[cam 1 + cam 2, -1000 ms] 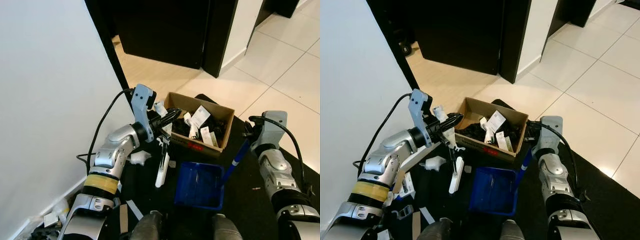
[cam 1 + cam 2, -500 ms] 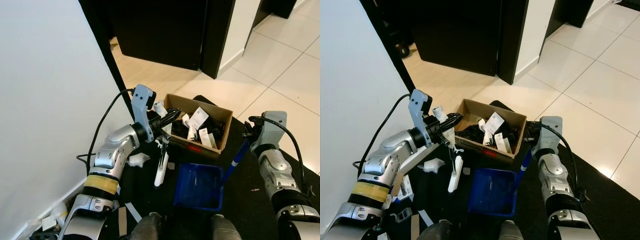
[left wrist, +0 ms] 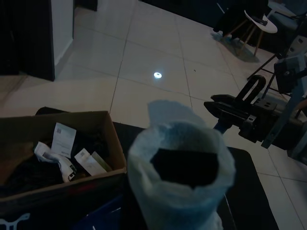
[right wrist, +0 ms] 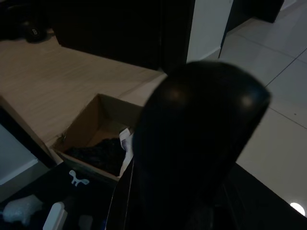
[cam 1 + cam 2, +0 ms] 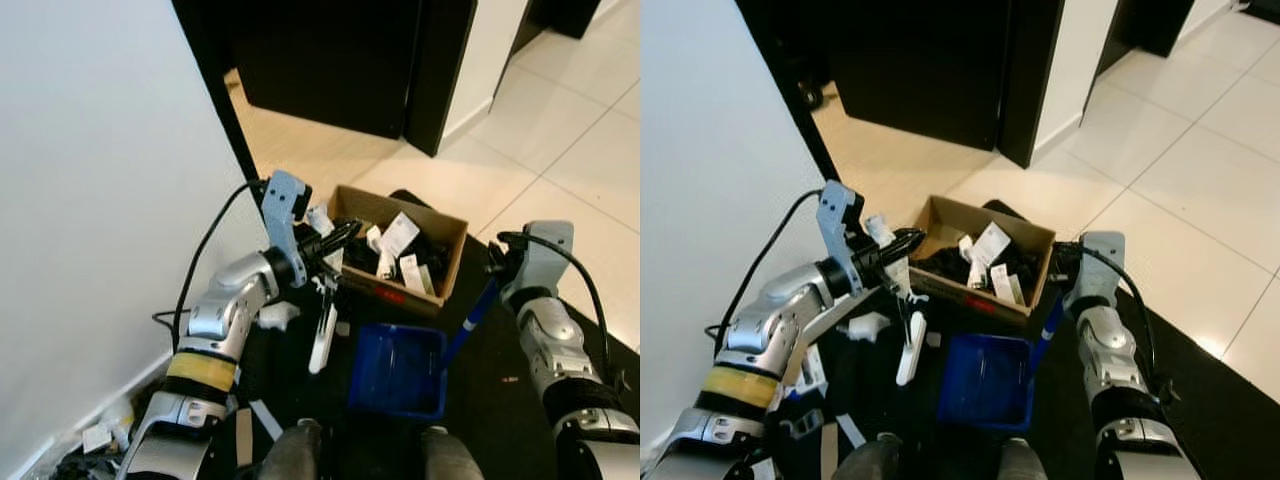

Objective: Sweep floor

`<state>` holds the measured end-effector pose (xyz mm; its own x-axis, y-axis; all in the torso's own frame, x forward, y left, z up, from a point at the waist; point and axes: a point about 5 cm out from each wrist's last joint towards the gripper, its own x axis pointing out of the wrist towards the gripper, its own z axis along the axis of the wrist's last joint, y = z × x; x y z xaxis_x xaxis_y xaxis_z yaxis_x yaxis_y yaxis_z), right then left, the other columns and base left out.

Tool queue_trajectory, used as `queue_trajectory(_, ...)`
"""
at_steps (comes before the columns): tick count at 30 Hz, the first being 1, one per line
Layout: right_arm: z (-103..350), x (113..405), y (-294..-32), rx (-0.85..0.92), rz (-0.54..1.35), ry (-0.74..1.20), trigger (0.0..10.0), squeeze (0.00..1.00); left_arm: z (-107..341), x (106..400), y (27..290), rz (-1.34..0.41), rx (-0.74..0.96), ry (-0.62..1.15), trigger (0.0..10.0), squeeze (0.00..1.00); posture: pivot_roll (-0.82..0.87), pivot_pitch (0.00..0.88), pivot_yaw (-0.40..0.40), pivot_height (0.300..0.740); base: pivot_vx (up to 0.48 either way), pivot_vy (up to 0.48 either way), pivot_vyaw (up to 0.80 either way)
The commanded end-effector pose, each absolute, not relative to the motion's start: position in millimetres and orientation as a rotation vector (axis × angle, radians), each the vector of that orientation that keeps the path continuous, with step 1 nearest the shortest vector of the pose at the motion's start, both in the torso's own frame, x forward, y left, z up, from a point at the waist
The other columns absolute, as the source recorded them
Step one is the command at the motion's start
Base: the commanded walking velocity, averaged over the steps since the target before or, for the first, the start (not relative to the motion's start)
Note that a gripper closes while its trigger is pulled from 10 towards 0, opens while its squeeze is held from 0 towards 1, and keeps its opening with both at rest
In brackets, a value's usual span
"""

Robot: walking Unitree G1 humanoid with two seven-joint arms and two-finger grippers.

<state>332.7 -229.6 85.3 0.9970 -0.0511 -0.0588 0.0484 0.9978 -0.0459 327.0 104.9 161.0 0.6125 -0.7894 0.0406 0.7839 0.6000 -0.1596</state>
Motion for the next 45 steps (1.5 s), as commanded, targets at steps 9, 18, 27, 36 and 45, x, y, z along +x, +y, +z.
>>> queue_trajectory(9,84.1,332.5,-227.9,-0.043,-0.047,0.057,10.0,0.0,164.4,324.2,105.5,-0.908,-0.172,0.013,10.0,0.0,0.1,0.201,0.072,0.74,0.0,0.0,0.0)
queue_trajectory(18,83.1,331.9,-228.1,-0.042,-0.049,0.06,10.0,0.0,163.9,323.8,105.1,-0.898,-0.181,0.026,10.0,0.0,0.1,0.206,0.075,0.74,0.0,0.0,0.0)
queue_trajectory(27,87.6,329.1,-231.7,-0.031,-0.064,0.021,10.0,0.0,162.6,318.3,106.0,-0.86,-0.194,0.038,10.0,0.0,0.1,0.202,0.077,0.74,0.0,0.0,0.0)
queue_trajectory(36,90.7,321.7,-233.8,-0.003,-0.07,-0.023,10.0,0.0,166.1,307.6,111.6,-0.798,-0.177,0.029,10.0,0.0,0.11,0.185,0.077,0.74,0.0,0.0,0.0)
queue_trajectory(45,102.8,326.1,-237.6,0.006,-0.087,-0.07,10.0,0.0,168.5,308.6,112.1,-0.749,-0.151,-0.004,10.0,0.0,0.11,0.177,0.072,0.74,0.0,0.0,0.0)
